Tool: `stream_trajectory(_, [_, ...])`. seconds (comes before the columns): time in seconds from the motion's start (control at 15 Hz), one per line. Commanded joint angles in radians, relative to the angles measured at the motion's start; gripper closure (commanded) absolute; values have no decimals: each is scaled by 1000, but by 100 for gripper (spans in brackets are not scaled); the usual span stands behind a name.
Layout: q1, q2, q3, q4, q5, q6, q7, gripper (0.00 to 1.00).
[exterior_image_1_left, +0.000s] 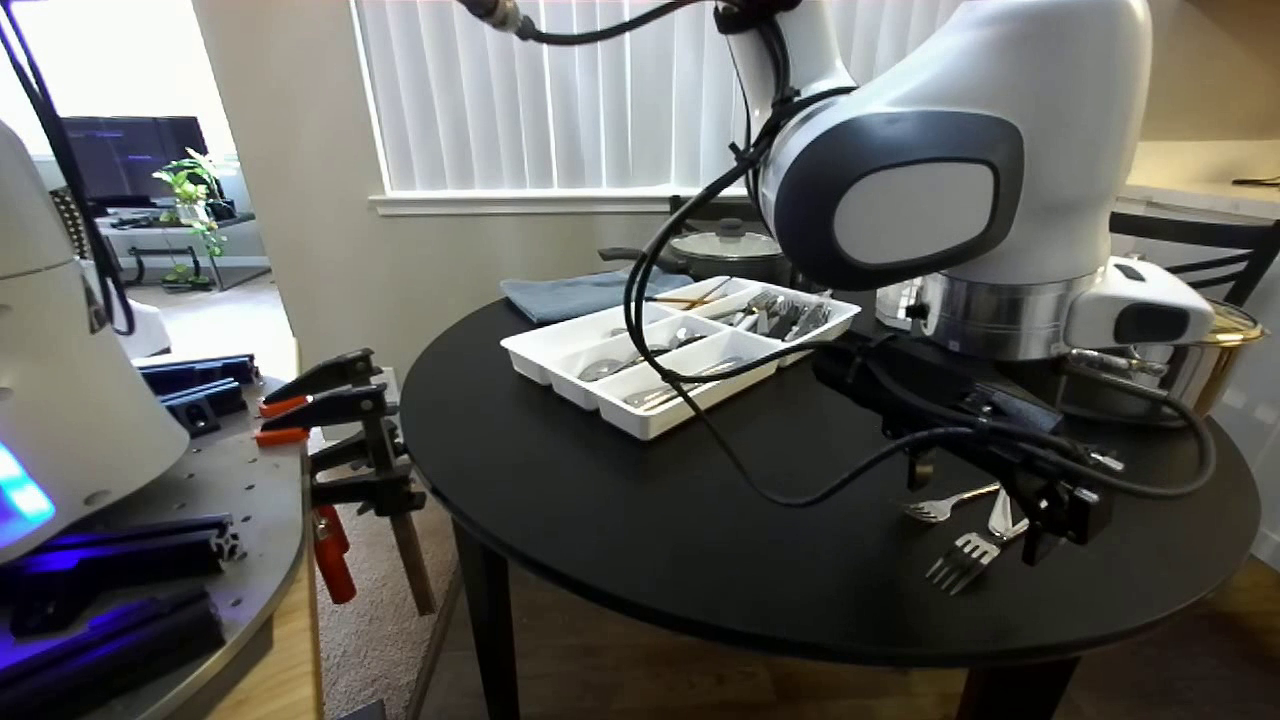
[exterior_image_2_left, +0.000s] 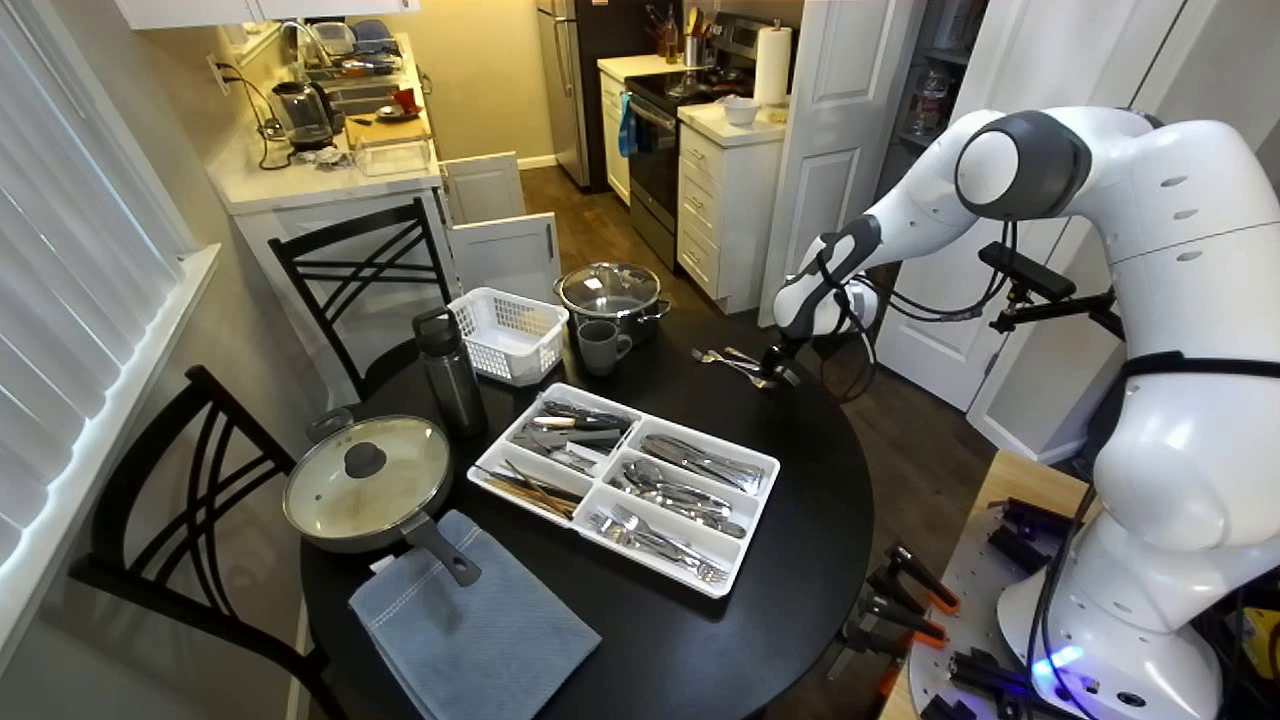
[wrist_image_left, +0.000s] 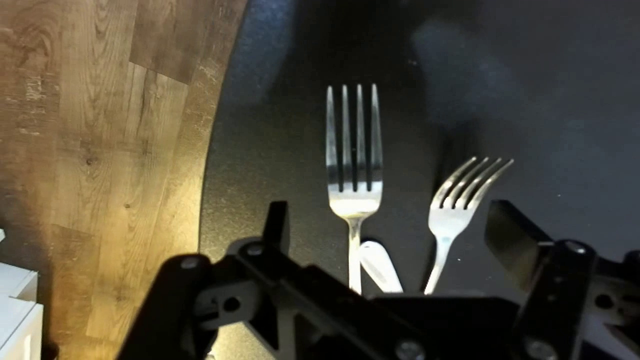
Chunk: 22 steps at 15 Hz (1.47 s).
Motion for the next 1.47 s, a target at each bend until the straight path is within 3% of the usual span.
stream_trajectory(0.0, [18, 4, -38, 5, -50, 11, 27, 0])
stream_trajectory(0.33, [11, 47, -40, 23, -58, 10, 25, 0])
stream_trajectory(0.4, [-7, 55, -21, 24, -55, 14, 9, 25])
stream_trajectory(0.47, [-59, 59, 39, 23, -39, 4, -29, 26])
stream_trajectory(1.07, [-97, 58, 87, 29, -58, 14, -23, 85])
stream_trajectory(1.2, [-91, 51, 85, 25, -62, 15, -21, 97])
stream_trajectory(1.4, [-88, 42, 89, 20, -70, 20, -19, 93])
